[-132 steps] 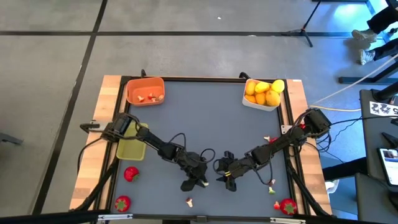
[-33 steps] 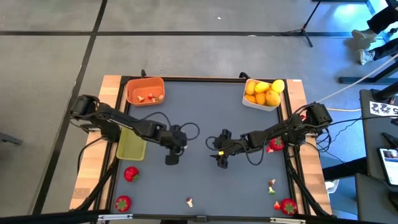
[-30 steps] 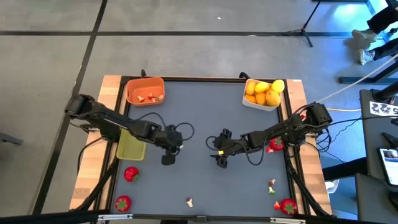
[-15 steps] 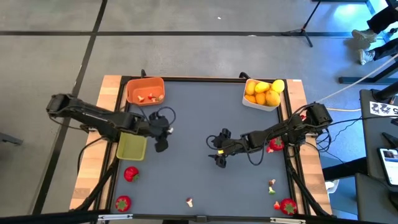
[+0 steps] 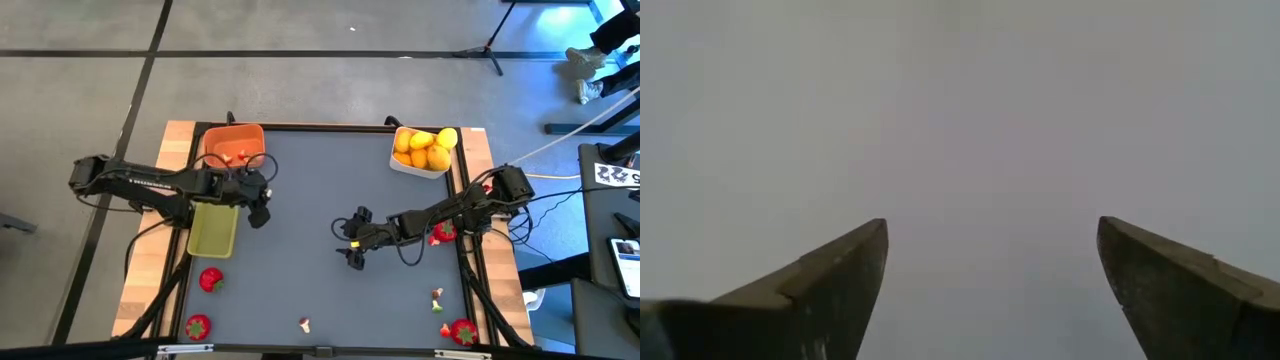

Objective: Sort produce into baskets
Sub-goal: Put the green mushroom into the orange bin

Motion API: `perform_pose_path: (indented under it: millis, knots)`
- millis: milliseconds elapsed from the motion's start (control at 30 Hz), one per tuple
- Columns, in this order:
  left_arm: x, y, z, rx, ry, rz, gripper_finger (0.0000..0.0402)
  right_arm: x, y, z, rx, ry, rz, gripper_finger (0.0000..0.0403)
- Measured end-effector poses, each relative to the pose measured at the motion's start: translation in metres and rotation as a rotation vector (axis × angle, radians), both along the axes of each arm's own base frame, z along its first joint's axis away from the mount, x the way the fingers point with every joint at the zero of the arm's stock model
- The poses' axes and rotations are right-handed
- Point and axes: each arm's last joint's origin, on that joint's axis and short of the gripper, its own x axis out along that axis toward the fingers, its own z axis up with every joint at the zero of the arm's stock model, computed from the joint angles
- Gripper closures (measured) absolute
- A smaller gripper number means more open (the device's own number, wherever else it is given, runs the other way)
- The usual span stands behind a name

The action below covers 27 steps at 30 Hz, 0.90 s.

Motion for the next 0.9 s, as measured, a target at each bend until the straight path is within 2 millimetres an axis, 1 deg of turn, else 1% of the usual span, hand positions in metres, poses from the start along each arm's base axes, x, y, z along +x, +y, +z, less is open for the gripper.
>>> perform_pose_path:
  millis: [267,400,700,900]
  knots:
    - [-0.004,0.011,-0.002,-0.002,0.036,0.057,0.0344,-0.001,-0.001,-0.001,-0.012,0.020,-0.006,0.0046]
    - [-0.007,0.021,-0.003,0.002,0.059,0.110,0.0344,-0.001,-0.001,-0.002,-0.013,0.020,-0.006,0.0046]
    - [-0.022,0.060,-0.004,0.029,0.084,0.355,0.0344,-0.002,-0.003,-0.002,-0.008,0.032,-0.019,0.0046]
    - [-0.032,0.080,-0.004,0.045,0.110,0.432,0.0344,-0.004,-0.011,-0.001,0.017,0.079,-0.040,0.0046]
